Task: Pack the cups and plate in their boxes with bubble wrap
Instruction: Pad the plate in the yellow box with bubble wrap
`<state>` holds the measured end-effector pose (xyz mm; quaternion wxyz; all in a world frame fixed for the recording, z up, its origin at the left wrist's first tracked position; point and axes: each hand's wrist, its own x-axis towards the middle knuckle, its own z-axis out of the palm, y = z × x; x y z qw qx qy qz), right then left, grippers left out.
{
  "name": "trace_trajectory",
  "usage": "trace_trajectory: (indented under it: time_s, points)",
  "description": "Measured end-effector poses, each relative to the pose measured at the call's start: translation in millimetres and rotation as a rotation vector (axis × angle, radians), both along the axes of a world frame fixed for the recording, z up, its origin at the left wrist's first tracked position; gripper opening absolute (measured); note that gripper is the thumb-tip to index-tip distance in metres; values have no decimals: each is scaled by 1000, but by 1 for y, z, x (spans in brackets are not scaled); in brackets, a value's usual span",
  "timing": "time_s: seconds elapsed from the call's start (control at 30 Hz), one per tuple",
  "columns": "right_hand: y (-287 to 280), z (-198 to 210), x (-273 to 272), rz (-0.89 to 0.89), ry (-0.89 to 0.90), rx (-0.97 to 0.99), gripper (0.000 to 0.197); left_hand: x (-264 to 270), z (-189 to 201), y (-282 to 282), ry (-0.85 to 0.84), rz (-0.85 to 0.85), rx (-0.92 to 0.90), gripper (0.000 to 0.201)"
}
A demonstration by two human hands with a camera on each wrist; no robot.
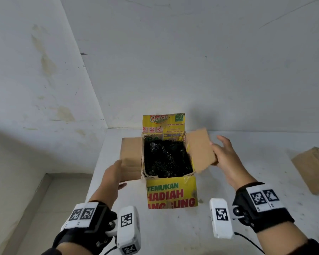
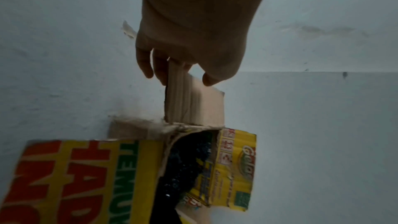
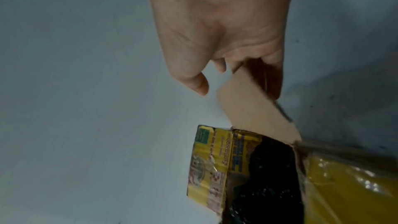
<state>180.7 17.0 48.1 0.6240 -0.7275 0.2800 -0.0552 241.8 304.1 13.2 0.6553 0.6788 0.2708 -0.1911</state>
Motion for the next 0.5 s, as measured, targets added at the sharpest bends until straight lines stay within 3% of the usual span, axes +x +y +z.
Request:
trace_trajectory:
  time_s: [0.1,0.2,0.33,0.5]
  points:
    - [17,4,-6,258,-44,-184,32,-6,16,-2,-326,-81,53,42]
    - [26,-12,-15,528,-10,-488,32,-14,11,-7,-673,-371,224,48]
    - [21,-32,-23,676,-85,-909,40,-12,-13,-3,-1005,-852,596,36]
    - [16,-16,1,721,-56,-790,37,-11,-30,15,-1095,-1042,778,64]
